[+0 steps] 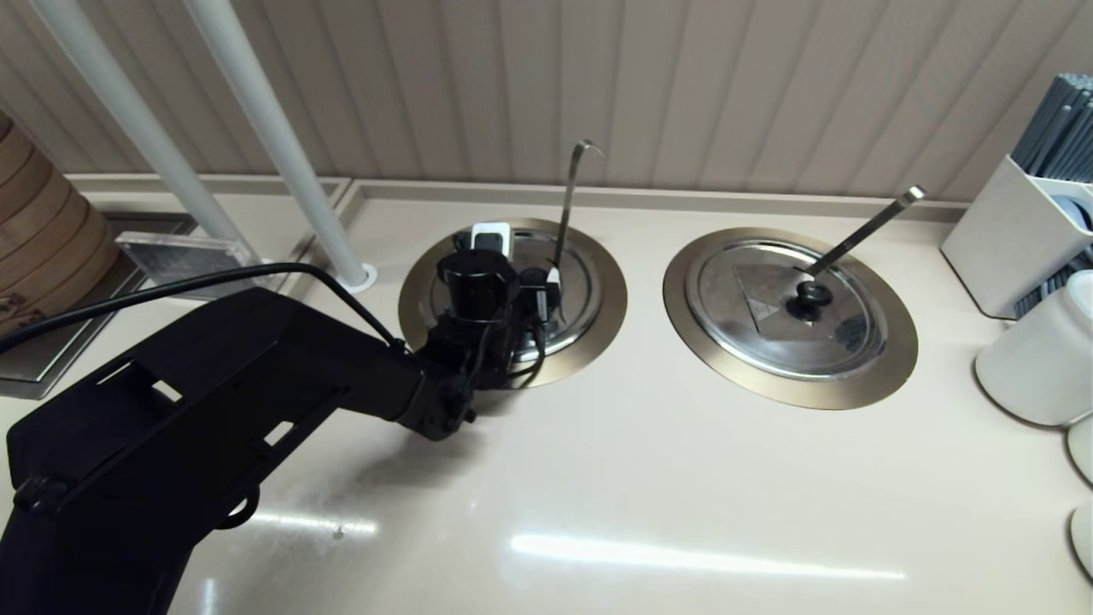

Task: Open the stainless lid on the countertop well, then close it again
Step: Open the lid

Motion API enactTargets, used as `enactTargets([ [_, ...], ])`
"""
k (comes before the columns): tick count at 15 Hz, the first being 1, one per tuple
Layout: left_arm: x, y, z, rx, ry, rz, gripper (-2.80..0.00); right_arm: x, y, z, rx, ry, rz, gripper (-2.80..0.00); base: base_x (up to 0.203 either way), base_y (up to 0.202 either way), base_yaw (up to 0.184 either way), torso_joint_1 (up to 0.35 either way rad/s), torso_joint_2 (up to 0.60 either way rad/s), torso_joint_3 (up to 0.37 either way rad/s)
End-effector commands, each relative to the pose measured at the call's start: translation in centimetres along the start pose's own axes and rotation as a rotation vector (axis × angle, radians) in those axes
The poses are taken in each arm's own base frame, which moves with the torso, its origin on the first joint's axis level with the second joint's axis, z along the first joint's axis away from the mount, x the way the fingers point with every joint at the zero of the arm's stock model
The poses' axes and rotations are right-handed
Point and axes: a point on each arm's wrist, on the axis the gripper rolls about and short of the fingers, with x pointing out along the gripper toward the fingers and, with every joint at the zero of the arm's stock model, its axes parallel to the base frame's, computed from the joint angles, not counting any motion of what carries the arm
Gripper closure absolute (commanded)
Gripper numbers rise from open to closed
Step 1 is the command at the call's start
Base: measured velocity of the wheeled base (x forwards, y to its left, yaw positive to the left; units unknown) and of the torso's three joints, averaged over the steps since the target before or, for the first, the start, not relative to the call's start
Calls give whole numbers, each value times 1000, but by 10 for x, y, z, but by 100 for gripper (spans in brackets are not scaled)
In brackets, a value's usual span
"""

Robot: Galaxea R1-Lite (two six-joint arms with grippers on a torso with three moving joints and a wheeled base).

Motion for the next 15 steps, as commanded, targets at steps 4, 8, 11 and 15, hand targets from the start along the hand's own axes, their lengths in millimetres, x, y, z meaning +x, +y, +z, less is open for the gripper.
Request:
enactTargets([
  [4, -2, 1, 11, -14, -27, 1, -280, 0, 0, -1, 0, 4, 0, 0, 0, 0, 0, 0, 0, 0],
  [8, -5, 4, 24, -27, -52, 5, -280, 0, 0, -1, 0, 4, 0, 0, 0, 0, 0, 0, 0, 0],
  [11, -7, 6, 30, -29, -61, 6, -280, 0, 0, -1, 0, 4, 0, 0, 0, 0, 0, 0, 0, 0],
  [15, -5, 18, 40, -35, -81, 30, -280, 0, 0, -1, 0, 4, 0, 0, 0, 0, 0, 0, 0, 0],
])
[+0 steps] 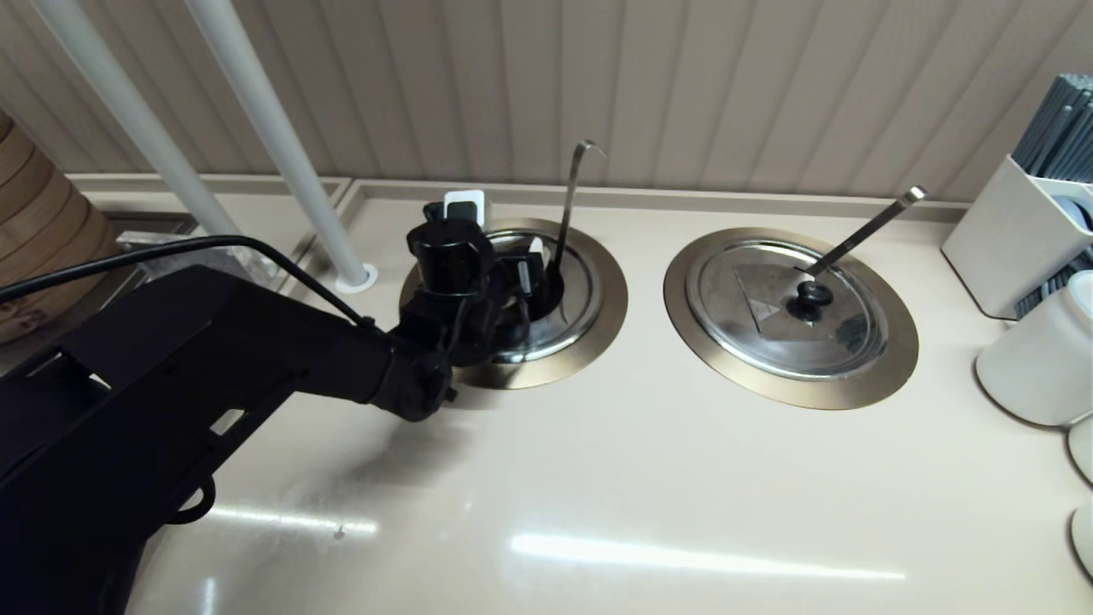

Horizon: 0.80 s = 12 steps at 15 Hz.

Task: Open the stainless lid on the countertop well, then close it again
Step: Open the lid

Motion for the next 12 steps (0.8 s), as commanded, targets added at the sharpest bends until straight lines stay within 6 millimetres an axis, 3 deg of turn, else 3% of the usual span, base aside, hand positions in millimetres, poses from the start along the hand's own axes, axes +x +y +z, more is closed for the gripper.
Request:
enactTargets([
  [1, 1, 6, 8, -7, -20, 14, -280, 0, 0, -1, 0, 4, 1, 0, 0, 0, 0, 0, 0, 0],
  [10, 5, 24, 21, 38, -42, 49, -280, 0, 0, -1, 0, 4, 1, 0, 0, 0, 0, 0, 0, 0],
  [12, 5, 31, 24, 117, -45, 64, -280, 0, 0, -1, 0, 4, 1, 0, 0, 0, 0, 0, 0, 0],
])
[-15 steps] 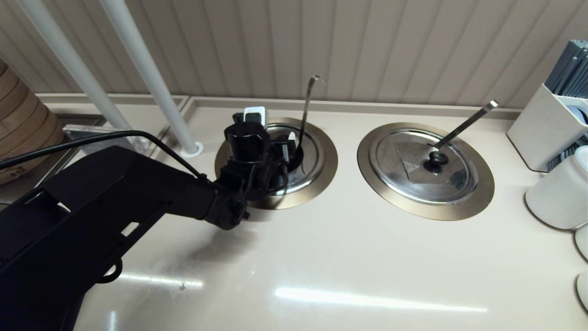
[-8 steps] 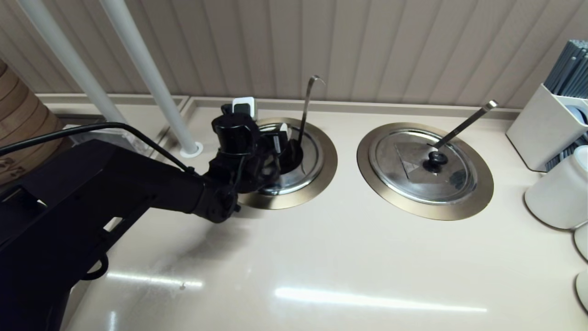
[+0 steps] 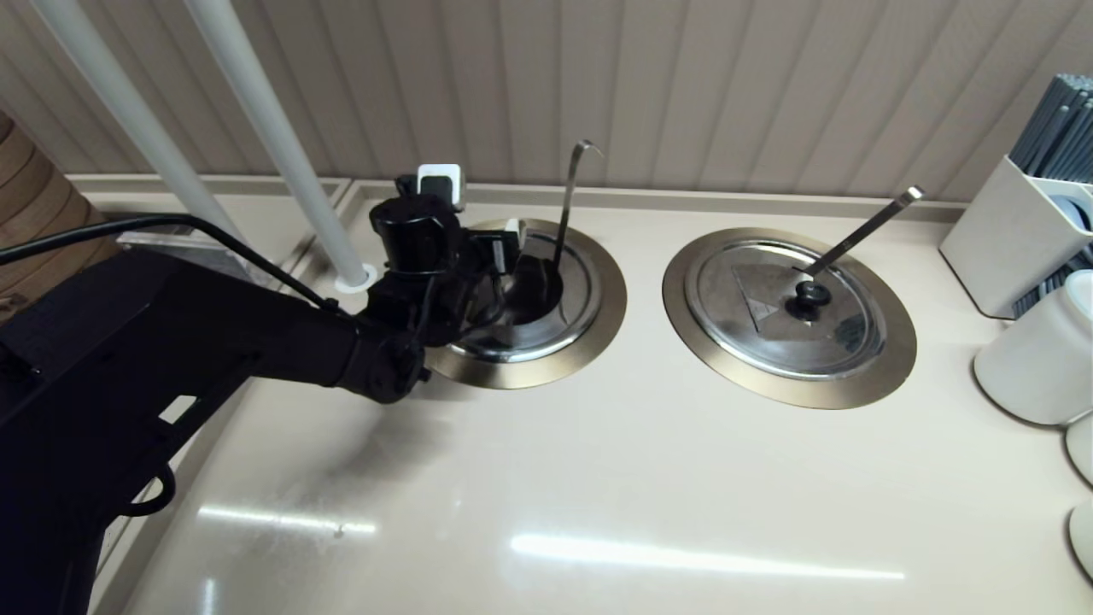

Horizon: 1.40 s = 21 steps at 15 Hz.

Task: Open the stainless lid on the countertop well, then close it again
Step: Open the lid

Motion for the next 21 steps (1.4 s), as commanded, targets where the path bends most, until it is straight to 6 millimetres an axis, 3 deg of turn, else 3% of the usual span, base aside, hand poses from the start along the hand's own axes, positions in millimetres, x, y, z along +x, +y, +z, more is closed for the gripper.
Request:
enactTargets([
  [1, 0, 6, 4, 29, -7, 17, -280, 0, 0, -1, 0, 4, 0, 0, 0, 0, 0, 0, 0, 0],
  [13, 5, 25, -3, 163, 15, 27, -280, 0, 0, -1, 0, 4, 0, 0, 0, 0, 0, 0, 0, 0],
  [21, 7, 52, 14, 199, -10, 28, -280, 0, 0, -1, 0, 4, 1, 0, 0, 0, 0, 0, 0, 0],
])
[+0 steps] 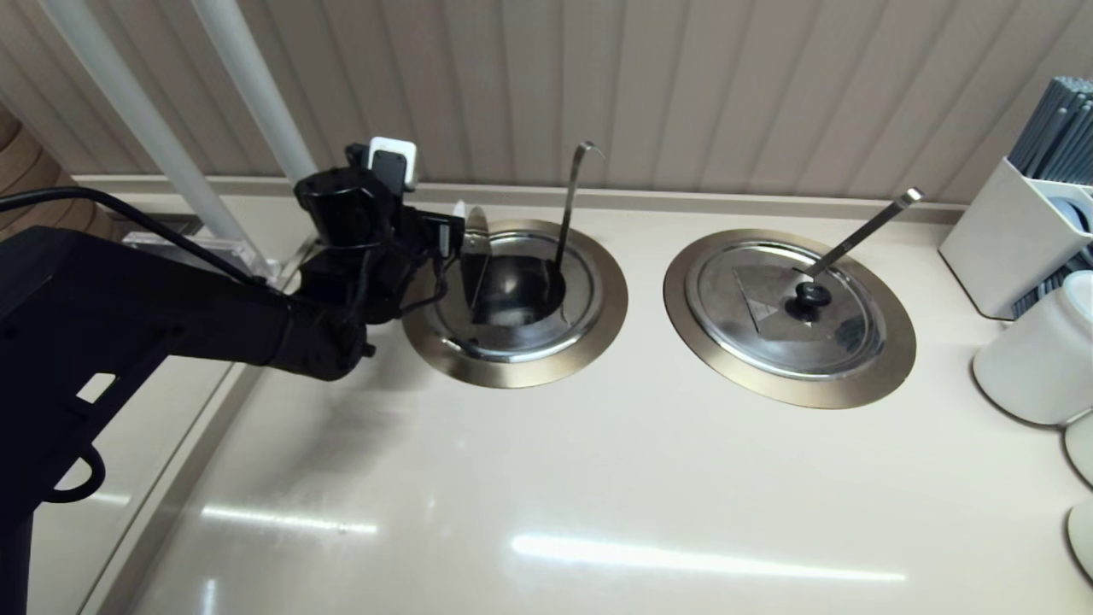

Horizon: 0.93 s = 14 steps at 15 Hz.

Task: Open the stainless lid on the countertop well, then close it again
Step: Open the lid

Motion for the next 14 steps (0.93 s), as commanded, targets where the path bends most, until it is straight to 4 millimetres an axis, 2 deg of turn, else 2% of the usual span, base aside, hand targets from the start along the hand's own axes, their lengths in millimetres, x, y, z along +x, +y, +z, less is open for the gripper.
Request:
enactTargets([
  [1, -1, 7, 8, -8, -25, 6, -280, 0, 0, -1, 0, 4, 0, 0, 0, 0, 0, 0, 0, 0],
  [5, -8, 18, 29, -21, -59, 19, -280, 0, 0, -1, 0, 4, 1, 0, 0, 0, 0, 0, 0, 0],
  [9, -11, 21, 36, -42, -84, 25, -280, 0, 0, -1, 0, 4, 0, 0, 0, 0, 0, 0, 0, 0],
  [14, -25, 32, 66, -138, -151, 31, -280, 0, 0, -1, 0, 4, 0, 0, 0, 0, 0, 0, 0, 0],
])
